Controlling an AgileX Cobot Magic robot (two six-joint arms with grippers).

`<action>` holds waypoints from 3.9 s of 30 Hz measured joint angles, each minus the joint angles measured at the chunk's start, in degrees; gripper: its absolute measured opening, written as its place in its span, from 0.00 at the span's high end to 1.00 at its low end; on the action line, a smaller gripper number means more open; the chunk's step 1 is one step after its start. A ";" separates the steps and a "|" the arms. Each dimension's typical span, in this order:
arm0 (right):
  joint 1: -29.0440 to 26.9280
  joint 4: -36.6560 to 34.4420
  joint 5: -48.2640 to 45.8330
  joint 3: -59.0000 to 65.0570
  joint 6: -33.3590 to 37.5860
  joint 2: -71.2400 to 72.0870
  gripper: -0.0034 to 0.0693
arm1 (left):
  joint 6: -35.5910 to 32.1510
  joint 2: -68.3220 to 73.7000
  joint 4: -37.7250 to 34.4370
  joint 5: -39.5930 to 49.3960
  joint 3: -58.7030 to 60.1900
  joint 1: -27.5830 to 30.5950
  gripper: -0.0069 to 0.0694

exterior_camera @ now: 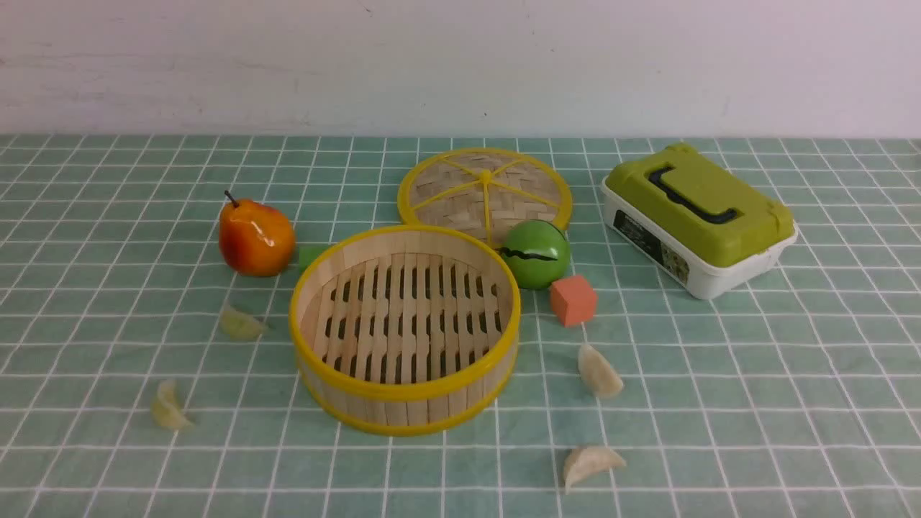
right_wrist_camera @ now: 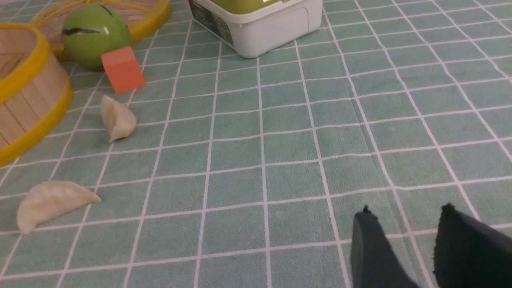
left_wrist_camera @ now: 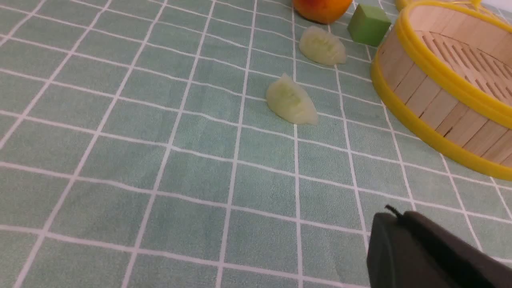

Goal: Put the dumplings into the steamer on the table with the blue tablecloth.
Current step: 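Reach for and grasp a dumpling on the table with the left gripper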

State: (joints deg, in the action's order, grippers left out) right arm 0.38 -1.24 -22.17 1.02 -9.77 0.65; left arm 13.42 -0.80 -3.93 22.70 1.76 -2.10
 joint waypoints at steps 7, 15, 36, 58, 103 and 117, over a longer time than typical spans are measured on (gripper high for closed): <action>0.00 0.00 0.00 0.00 0.00 0.00 0.62 | 0.00 0.00 0.00 0.00 0.00 0.00 0.89; 0.00 0.00 0.00 0.00 0.00 0.00 0.62 | 0.00 0.00 0.00 0.00 0.00 0.00 0.88; 0.00 0.43 1.26 0.00 0.00 0.00 0.62 | 0.00 0.00 0.78 -0.60 0.00 0.00 0.85; 0.00 0.67 58.00 0.31 -15.20 0.00 0.63 | 8.64 0.00 0.84 -53.42 0.00 0.00 0.83; 10.53 -19.49 -6.19 -26.69 24.72 -47.51 0.96 | 10.07 105.92 3.93 25.44 -85.34 -4.22 0.59; 10.53 -19.55 -5.12 -26.68 24.72 -47.51 0.95 | 25.74 121.78 10.43 22.53 -90.65 -5.69 0.35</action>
State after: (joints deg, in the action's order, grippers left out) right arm 10.90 -20.78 -27.29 -25.66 14.95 -46.85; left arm 39.16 120.98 6.50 45.23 -88.89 -7.79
